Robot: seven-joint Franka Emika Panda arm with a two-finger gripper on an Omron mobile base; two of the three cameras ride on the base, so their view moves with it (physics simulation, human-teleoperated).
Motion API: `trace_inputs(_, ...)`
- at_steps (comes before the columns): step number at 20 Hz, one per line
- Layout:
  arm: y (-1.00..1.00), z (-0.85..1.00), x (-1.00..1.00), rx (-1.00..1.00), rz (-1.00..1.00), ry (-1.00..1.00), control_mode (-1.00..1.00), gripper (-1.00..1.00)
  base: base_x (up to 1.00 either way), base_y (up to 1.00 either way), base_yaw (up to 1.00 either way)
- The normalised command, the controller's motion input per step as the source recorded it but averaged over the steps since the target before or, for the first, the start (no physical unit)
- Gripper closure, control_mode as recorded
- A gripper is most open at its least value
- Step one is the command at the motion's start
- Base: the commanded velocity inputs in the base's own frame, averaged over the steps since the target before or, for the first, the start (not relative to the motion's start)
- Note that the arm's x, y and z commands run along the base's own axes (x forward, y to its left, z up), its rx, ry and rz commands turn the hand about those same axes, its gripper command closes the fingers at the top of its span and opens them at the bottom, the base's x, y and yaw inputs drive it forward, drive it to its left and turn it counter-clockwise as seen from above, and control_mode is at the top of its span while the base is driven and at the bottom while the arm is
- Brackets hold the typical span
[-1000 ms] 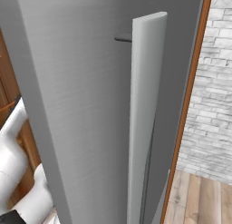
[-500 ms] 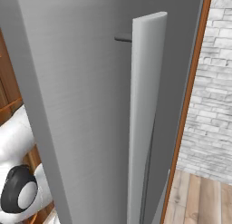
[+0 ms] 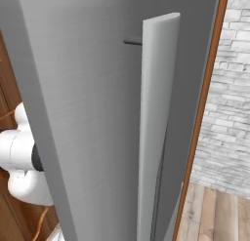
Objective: Place two dumplings into each of the tupperware containers and then place the containers in the fridge.
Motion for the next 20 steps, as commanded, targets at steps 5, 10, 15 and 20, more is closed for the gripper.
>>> trace_inputs(5,0.0,-0.18,0.76,-0.14,0.05,0.0,-1.0,1.0,0.0,0.0,0.0)
trace_inputs(10,-0.18,-0.35,0.36,-0.11,0.04,0.0,-1.0,1.0,0.0,0.0,0.0)
trace_inputs(15,-0.17,-0.18,0.77,0.0,0.01,0.0,-1.0,1.0,0.0,0.0,0.0)
trace_inputs(20,0.0,-0.1,0.87,0.0,0.0,0.0,-1.0,1.0,0.0,0.0,0.0)
